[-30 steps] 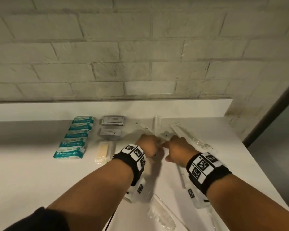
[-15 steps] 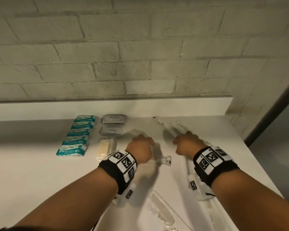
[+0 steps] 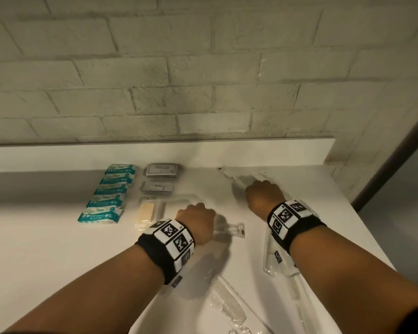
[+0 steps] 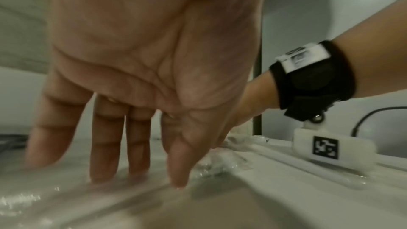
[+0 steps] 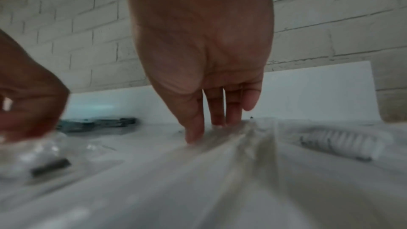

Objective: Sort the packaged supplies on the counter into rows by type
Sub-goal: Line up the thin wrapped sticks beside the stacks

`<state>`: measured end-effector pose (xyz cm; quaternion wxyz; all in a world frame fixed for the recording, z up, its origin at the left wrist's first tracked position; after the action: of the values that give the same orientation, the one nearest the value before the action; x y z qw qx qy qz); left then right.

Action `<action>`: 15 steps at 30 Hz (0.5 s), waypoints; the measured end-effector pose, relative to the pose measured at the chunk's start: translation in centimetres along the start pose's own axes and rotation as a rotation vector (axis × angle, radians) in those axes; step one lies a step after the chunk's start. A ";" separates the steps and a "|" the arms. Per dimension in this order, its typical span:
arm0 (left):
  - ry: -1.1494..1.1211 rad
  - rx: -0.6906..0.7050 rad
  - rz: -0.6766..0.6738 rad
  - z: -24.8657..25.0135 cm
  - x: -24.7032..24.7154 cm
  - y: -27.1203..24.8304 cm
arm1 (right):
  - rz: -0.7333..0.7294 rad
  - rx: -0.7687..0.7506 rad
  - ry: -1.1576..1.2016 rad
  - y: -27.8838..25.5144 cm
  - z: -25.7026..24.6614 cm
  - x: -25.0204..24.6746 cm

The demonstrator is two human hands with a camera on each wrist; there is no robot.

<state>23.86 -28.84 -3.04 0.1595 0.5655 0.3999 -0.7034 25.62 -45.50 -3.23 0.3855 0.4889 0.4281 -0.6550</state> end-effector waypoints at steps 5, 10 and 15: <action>-0.001 0.032 -0.038 0.0 0.0 -0.9 | -0.155 0.171 0.118 1.2 -0.2 -1.2; -0.230 -0.037 0.069 -1.5 -0.5 -0.2 | 0.037 0.141 0.285 0.8 -1.0 -4.9; -0.298 -0.065 0.109 -2.4 0.2 0.0 | -0.054 0.004 0.273 -0.4 -3.2 -4.4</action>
<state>25.40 -27.02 -3.35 0.2733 0.4705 0.3632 -0.7564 27.20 -41.95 0.58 0.3050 0.5626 0.4884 -0.5932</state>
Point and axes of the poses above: each hand's wrist, its own y-axis towards the middle knuckle, its own x-axis out of the palm, z = x × y, the point moved 6 cm from there along y, towards the middle knuckle, and after that the axes turned 11 degrees about x, right-handed, at the moved point
